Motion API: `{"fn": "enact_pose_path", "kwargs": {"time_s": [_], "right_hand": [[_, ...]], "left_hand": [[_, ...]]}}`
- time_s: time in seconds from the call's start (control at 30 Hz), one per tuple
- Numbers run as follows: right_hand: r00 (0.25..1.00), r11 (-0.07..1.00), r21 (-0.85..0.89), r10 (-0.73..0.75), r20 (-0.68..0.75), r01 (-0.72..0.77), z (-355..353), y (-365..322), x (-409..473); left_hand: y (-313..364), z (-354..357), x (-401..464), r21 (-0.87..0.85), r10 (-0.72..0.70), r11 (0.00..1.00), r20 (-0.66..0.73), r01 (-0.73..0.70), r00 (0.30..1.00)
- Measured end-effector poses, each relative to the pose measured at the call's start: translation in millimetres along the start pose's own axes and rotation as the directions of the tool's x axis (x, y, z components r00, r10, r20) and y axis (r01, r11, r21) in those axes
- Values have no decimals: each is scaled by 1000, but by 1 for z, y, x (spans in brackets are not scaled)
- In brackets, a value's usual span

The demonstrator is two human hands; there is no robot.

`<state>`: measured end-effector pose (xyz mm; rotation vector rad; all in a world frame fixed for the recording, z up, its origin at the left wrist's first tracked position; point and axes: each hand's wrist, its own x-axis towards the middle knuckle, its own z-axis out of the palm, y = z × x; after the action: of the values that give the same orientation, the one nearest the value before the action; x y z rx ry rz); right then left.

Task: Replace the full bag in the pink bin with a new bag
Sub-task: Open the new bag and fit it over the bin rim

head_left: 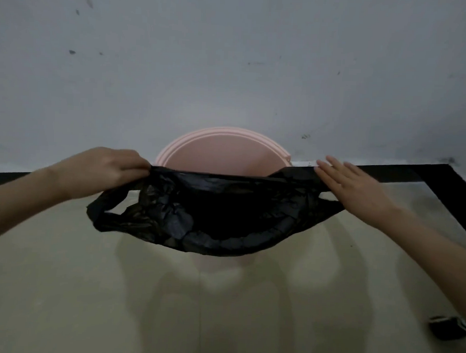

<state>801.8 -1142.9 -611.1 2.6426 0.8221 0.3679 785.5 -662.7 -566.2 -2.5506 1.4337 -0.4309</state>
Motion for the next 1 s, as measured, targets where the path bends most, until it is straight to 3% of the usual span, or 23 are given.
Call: {"fn": "enact_pose_path", "kwargs": {"time_s": [0.13,0.2,0.23,0.3,0.37,0.47,0.6,0.73,0.8,0.87,1.0], "right_hand": [[917,986,161,-29,398,-39,-8,-6,1],[890,947,291,-11,456,-137,-24,1,-2],[936,940,317,8,351,-127,-33,4,-3],[999,953,299,-45,-23,50,-56,3,0],[929,936,164,-262,-260,310,-69,-11,13],[845,855,84,-484,-228,512,-74,-39,45],[866,852,164,-500,-34,498,-60,-46,69],[913,902,177,-406,34,395,-54,-38,77],[893,882,138,-447,-59,451,-52,-36,75],[935,897,261,-342,-99,356,-52,-39,73],[943,920,229,-281,-175,317,-46,-26,70]], "left_hand": [[-11,9,16,-12,-250,967,127,253,960],[-17,0,24,23,-278,960,50,278,959],[-18,-8,28,23,-287,958,-2,287,958],[-8,-25,43,18,-261,964,-103,264,960],[13,-33,66,9,-65,998,-156,67,986],[36,-18,100,12,148,989,-47,-148,988],[25,10,122,56,87,992,323,-111,942],[12,17,125,-7,50,999,225,-50,973],[19,24,128,-108,59,993,197,-38,979],[24,29,131,-219,69,975,191,-26,979],[19,26,144,-241,-10,970,43,20,999]]}}
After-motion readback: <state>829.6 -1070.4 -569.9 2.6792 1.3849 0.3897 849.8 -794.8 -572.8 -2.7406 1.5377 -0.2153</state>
